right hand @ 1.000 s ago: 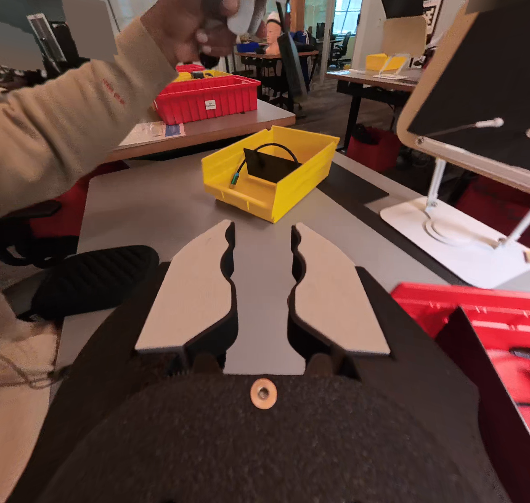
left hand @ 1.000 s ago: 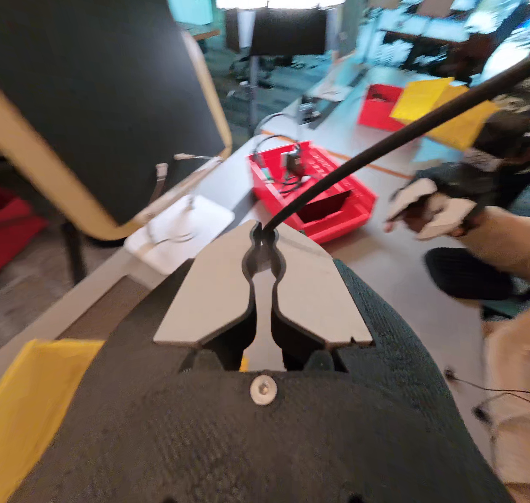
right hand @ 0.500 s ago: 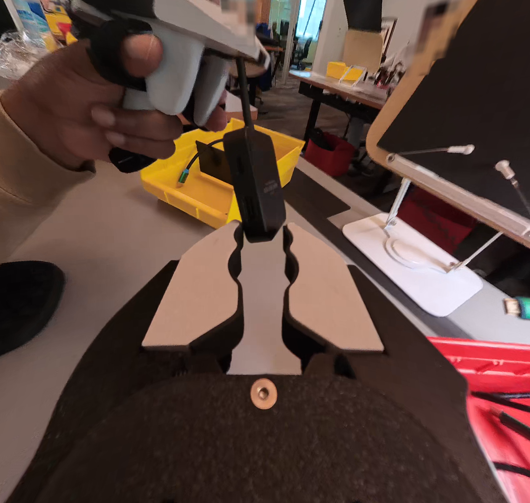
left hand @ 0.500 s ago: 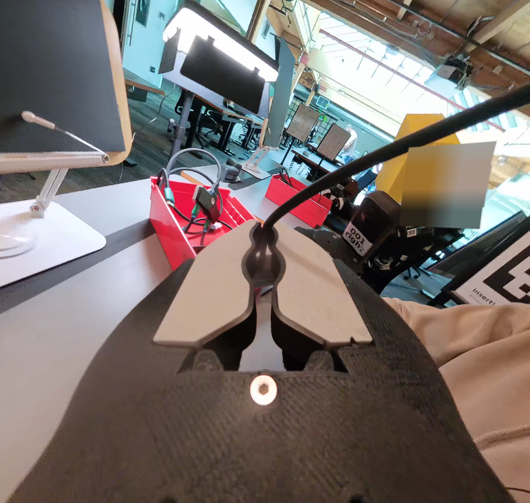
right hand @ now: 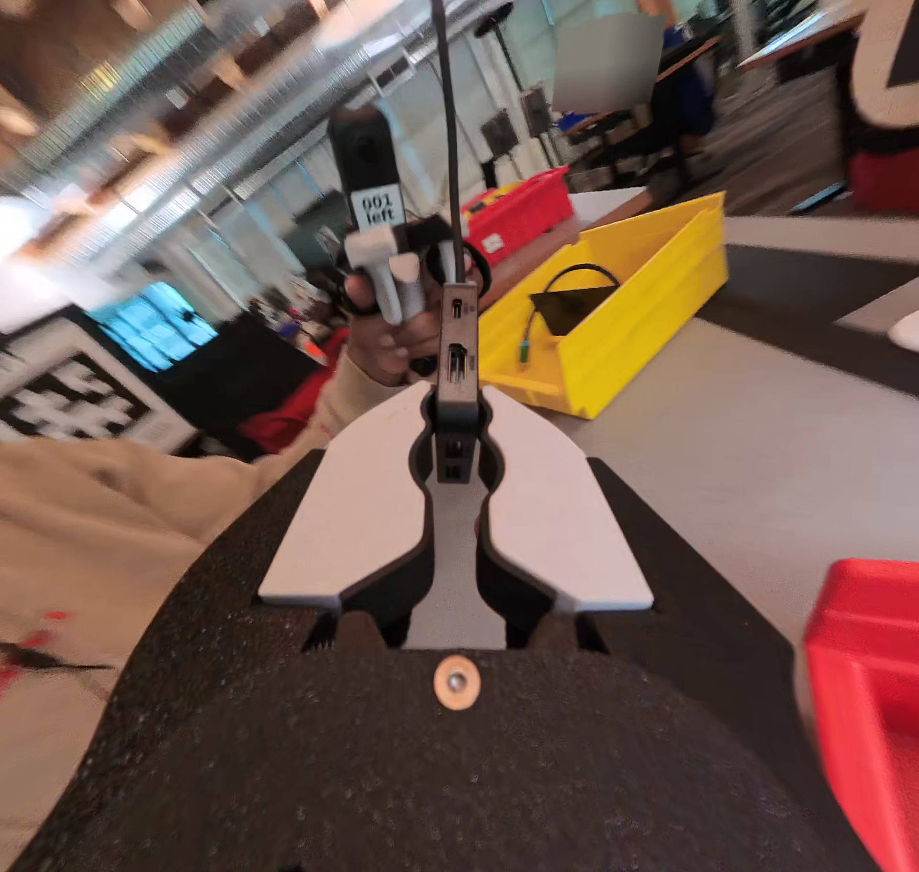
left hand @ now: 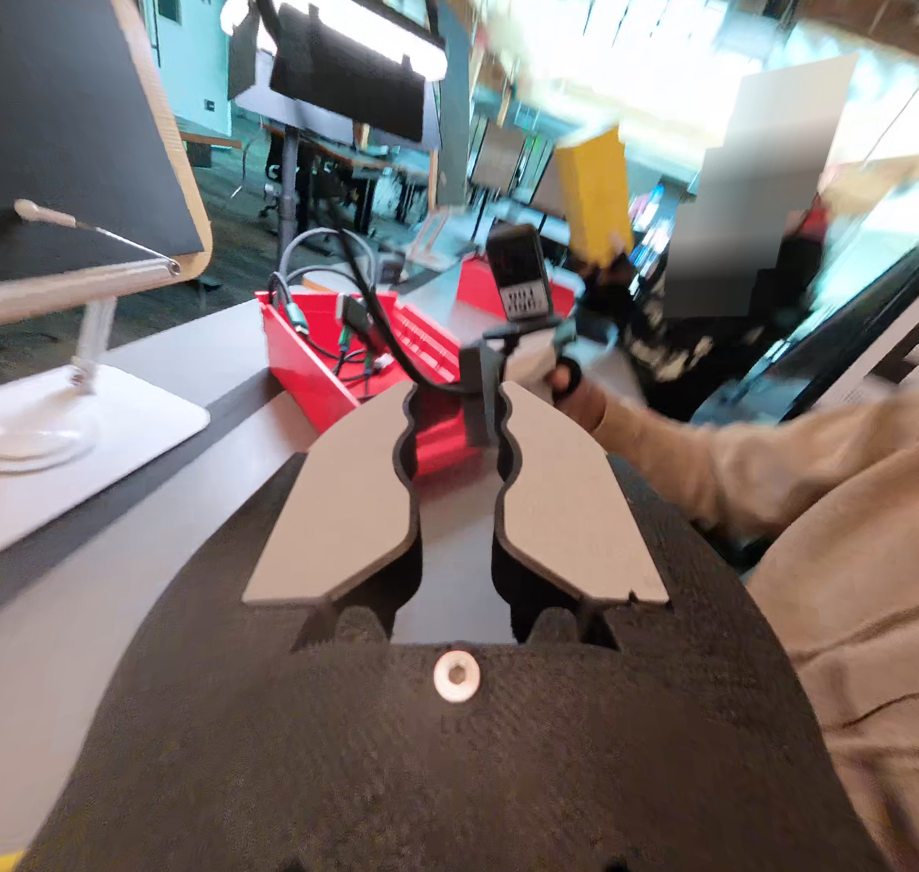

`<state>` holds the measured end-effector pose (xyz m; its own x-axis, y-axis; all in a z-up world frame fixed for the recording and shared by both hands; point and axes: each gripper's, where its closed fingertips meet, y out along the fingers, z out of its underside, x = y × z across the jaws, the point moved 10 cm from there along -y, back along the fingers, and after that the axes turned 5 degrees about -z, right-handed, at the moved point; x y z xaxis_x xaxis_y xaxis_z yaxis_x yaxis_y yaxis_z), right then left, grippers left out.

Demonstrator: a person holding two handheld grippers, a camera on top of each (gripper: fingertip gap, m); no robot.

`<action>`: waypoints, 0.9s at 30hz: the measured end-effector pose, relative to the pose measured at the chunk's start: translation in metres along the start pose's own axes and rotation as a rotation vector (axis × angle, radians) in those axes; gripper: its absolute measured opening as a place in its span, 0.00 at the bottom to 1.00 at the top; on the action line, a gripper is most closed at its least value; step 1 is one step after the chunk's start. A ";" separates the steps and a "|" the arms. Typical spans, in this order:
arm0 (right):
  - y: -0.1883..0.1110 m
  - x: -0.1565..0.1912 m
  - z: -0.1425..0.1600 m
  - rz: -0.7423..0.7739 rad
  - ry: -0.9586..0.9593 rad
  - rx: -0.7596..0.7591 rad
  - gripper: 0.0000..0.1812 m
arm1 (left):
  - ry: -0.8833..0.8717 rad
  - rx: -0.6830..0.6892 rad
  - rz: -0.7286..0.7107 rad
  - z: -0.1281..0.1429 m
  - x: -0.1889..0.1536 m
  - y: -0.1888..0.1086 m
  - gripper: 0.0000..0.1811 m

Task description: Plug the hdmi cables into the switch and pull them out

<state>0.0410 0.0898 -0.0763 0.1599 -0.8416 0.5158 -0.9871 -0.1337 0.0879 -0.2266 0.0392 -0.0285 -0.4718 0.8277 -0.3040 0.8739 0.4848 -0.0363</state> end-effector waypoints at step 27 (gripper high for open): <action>-0.017 -0.040 0.016 0.129 0.229 0.005 0.14 | 0.967 0.583 -0.426 0.073 -0.023 0.072 0.03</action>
<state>0.0511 0.1172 -0.1116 0.0294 -0.7115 0.7021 -0.9993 -0.0363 0.0051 -0.1441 0.0348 -0.0939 -0.4102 0.6225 0.6665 0.4308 0.7764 -0.4601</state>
